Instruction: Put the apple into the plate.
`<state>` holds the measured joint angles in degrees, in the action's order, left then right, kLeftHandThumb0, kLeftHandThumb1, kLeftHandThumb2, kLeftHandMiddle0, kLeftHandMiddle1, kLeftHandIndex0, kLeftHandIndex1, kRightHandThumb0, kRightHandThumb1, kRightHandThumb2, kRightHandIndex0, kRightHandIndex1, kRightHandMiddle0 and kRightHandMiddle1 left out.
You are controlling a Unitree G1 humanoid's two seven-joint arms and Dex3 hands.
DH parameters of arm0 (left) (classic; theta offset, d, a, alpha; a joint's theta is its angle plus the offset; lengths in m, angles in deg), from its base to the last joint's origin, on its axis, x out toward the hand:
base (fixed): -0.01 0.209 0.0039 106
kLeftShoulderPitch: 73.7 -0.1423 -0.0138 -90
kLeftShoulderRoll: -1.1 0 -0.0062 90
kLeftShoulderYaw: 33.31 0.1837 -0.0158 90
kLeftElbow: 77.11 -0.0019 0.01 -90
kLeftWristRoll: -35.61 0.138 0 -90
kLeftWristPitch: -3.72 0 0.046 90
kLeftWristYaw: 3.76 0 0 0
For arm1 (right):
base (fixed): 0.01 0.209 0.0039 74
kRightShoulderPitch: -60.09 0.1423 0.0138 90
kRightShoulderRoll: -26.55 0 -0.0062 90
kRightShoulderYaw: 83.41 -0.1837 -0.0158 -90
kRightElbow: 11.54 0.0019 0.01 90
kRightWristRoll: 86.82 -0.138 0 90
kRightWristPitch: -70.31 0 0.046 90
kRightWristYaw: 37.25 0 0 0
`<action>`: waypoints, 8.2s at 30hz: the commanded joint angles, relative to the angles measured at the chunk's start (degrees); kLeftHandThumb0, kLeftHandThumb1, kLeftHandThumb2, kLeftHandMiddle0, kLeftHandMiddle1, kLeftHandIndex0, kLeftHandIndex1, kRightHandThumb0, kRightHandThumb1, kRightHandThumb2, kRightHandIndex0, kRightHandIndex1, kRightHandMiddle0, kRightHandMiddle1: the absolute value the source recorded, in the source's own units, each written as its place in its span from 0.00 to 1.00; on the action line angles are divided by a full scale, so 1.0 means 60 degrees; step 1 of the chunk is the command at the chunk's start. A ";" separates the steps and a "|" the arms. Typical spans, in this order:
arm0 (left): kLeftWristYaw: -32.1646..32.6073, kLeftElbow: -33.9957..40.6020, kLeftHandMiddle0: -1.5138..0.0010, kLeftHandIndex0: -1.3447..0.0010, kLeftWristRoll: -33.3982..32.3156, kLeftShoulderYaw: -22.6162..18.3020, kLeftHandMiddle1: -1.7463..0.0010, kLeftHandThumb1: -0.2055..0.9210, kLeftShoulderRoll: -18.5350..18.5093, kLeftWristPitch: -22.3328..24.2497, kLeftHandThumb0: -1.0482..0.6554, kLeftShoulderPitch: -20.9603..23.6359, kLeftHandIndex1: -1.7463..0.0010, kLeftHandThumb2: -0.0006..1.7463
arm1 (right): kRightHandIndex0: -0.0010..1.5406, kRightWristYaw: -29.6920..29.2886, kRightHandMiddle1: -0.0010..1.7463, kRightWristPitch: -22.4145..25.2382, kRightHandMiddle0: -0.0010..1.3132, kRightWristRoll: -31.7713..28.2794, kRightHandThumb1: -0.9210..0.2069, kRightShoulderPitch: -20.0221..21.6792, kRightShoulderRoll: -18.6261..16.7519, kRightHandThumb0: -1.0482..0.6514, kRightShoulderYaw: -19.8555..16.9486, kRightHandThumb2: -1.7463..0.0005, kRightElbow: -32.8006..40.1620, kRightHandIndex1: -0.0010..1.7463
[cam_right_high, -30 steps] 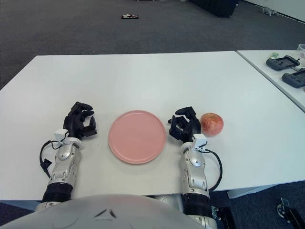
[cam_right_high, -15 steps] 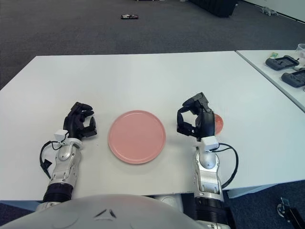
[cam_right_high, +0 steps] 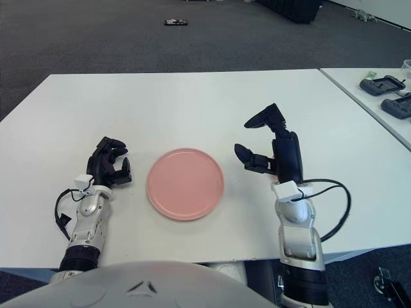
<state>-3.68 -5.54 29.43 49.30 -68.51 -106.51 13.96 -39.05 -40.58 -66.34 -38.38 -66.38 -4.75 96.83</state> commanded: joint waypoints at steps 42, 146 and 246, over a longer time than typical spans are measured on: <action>0.0169 -0.0251 0.49 0.60 0.0081 0.0221 0.00 0.27 0.0208 0.0293 0.61 -0.0206 0.00 0.91 | 0.00 0.5454 0.00 0.5159 0.00 0.1447 0.33 0.0612 0.5057 0.03 -0.0718 0.61 0.2398 0.00; 0.0391 0.0480 0.54 0.66 0.0208 0.0088 0.00 0.36 0.0049 0.0858 0.61 -0.0694 0.00 0.84 | 0.00 0.2075 0.32 0.0741 0.00 0.1403 0.30 0.3073 0.5676 0.04 0.3187 0.58 -0.9031 0.26; 0.0411 0.0423 0.57 0.69 0.0044 0.0057 0.00 0.41 0.0027 0.0670 0.61 -0.0696 0.00 0.80 | 0.54 -0.0211 0.96 -0.0963 0.48 0.2097 0.79 0.1765 0.5858 0.61 0.2262 0.08 -0.4615 0.99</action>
<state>-1.23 -1.37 29.55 49.77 -68.24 -104.32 11.30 -43.35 -47.64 -51.08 -27.06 -30.99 9.96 68.30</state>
